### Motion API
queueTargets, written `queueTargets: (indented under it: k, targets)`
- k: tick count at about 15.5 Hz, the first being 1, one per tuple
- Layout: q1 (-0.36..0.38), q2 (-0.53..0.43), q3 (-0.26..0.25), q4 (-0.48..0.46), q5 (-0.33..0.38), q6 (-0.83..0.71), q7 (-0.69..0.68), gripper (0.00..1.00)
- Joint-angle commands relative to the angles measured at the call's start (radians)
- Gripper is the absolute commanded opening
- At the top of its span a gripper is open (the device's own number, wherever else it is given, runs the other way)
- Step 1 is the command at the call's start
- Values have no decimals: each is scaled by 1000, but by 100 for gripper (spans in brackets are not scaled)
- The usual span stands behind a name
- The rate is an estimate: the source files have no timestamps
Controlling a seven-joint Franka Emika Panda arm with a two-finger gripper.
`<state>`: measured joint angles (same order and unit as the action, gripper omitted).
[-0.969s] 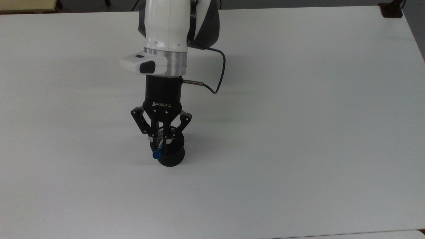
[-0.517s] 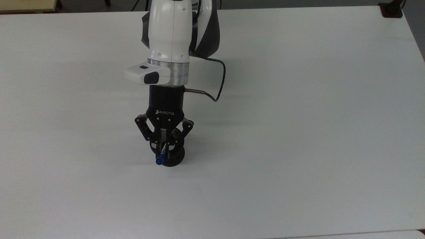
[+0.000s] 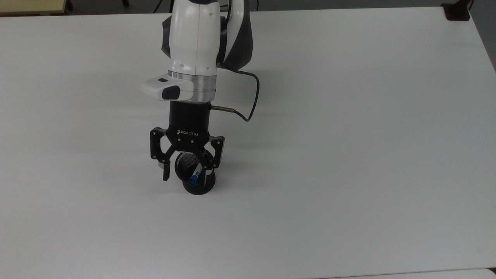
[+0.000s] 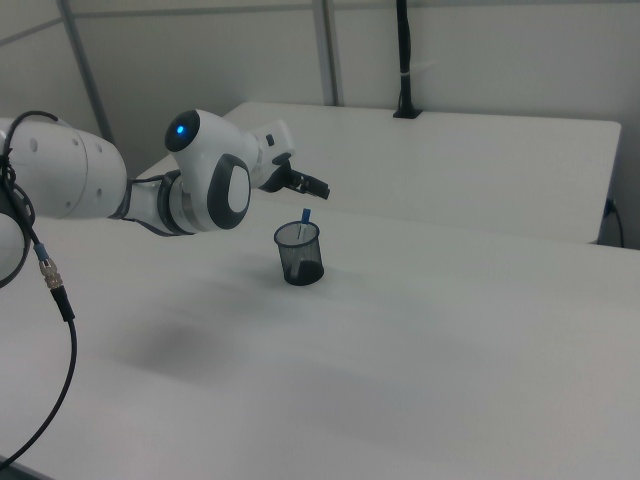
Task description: Insert the marker
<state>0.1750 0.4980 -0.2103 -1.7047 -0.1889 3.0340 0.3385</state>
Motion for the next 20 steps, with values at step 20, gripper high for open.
queueTargets:
  k: [20]
  targets:
    - [3, -324, 149, 218, 233, -1318, -82, 100]
